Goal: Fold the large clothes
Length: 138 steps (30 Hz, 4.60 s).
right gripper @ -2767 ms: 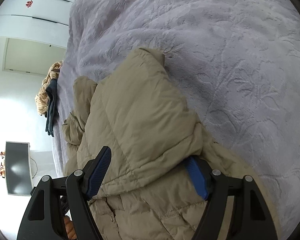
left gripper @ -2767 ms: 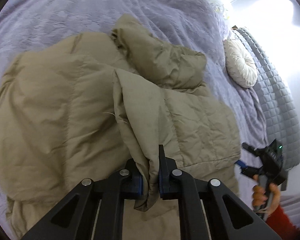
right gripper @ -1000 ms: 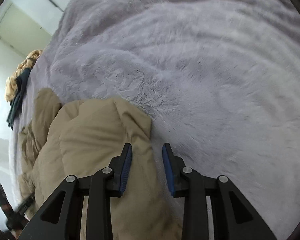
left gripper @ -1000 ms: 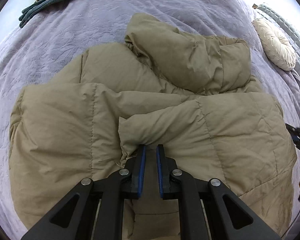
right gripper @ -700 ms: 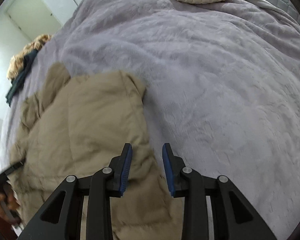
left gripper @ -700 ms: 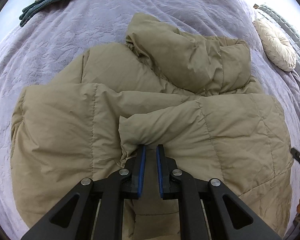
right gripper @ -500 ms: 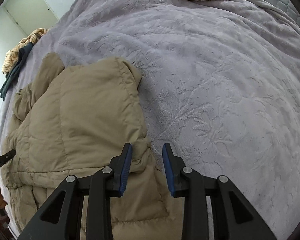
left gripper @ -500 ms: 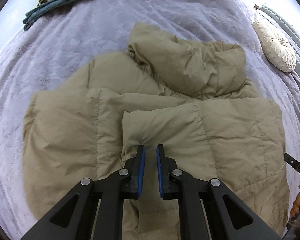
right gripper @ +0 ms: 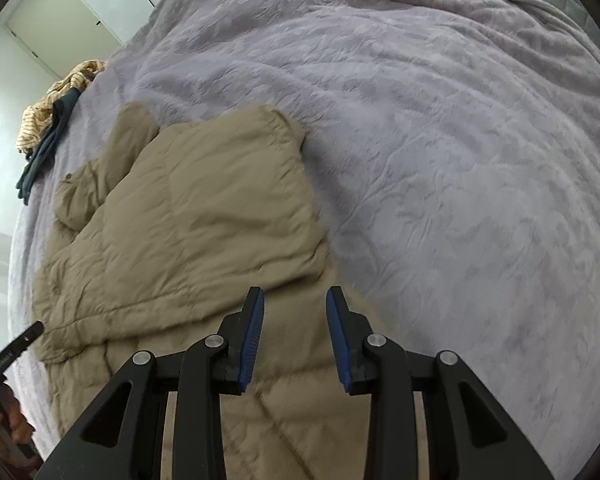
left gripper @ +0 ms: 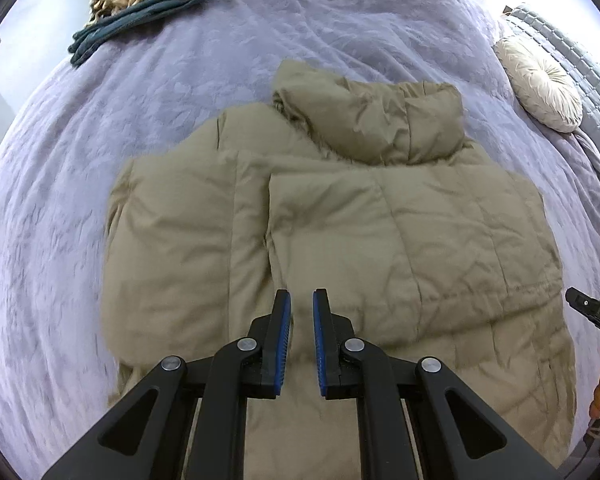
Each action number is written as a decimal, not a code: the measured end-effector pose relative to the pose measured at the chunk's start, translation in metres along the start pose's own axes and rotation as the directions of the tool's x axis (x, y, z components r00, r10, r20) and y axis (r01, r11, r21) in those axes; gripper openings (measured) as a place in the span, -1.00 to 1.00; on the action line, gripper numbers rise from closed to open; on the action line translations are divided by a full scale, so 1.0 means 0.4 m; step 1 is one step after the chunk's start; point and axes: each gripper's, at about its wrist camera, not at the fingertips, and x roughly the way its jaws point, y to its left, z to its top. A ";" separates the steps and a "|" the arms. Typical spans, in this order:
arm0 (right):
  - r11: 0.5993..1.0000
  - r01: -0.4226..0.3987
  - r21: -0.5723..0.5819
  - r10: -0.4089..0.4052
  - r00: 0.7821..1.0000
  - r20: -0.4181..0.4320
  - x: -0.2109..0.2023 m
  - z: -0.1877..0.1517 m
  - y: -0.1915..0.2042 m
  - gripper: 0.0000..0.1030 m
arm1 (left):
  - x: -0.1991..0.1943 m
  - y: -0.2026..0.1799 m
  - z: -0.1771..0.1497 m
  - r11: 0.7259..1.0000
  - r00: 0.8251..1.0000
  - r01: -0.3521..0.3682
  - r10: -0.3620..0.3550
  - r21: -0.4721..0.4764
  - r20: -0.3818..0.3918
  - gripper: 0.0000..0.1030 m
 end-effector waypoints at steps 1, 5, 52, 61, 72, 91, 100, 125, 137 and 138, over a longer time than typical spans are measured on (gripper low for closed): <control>1.000 -0.005 0.001 0.005 1.000 -0.009 -0.002 -0.010 0.004 -0.32 | -0.003 0.000 -0.010 1.000 1.000 -0.003 0.003 -0.003 -0.005 -0.75; 1.000 -0.023 0.003 0.023 0.999 -0.040 -0.009 -0.045 0.017 -0.32 | -0.011 0.010 -0.051 1.000 1.000 -0.016 0.015 -0.020 -0.028 -0.75; 0.957 -0.147 0.250 0.214 0.940 -0.268 -0.167 -0.357 0.000 0.99 | -0.217 0.220 -0.446 0.979 0.962 -0.121 0.076 -0.161 -0.262 0.98; 0.917 -0.152 0.368 0.259 0.930 -0.262 -0.177 -0.427 -0.087 0.99 | -0.236 0.287 -0.556 0.971 0.942 -0.014 -0.067 -0.237 -0.329 0.98; 0.837 -0.127 0.532 0.305 0.916 -0.260 -0.178 -0.507 -0.241 0.99 | -0.236 0.332 -0.689 0.924 0.891 0.100 -0.248 -0.370 -0.381 0.98; 0.719 -0.194 0.668 0.451 0.861 -0.235 -0.091 -0.584 -0.314 0.98 | -0.111 0.262 -0.743 0.848 0.833 0.205 -0.414 -0.489 -0.368 0.98; 0.629 -0.311 0.712 0.551 0.825 -0.127 -0.061 -0.561 -0.284 0.98 | -0.100 0.249 -0.689 0.796 0.851 0.218 -0.438 -0.565 -0.289 0.98; 0.698 -0.562 0.445 0.626 0.780 0.003 -0.251 -0.248 -0.108 -0.85 | -0.358 0.271 -0.344 0.878 0.955 0.286 -0.294 -0.383 0.040 -0.72; 0.771 -0.609 0.188 0.617 0.787 0.014 -0.209 0.146 0.100 -0.86 | -0.301 0.277 0.052 0.931 0.960 0.247 -0.197 -0.268 0.201 -0.72; 0.775 -0.604 0.186 0.613 0.790 0.013 -0.190 0.166 0.110 -0.86 | -0.283 0.279 0.077 0.933 0.962 0.235 -0.184 -0.272 0.200 -0.72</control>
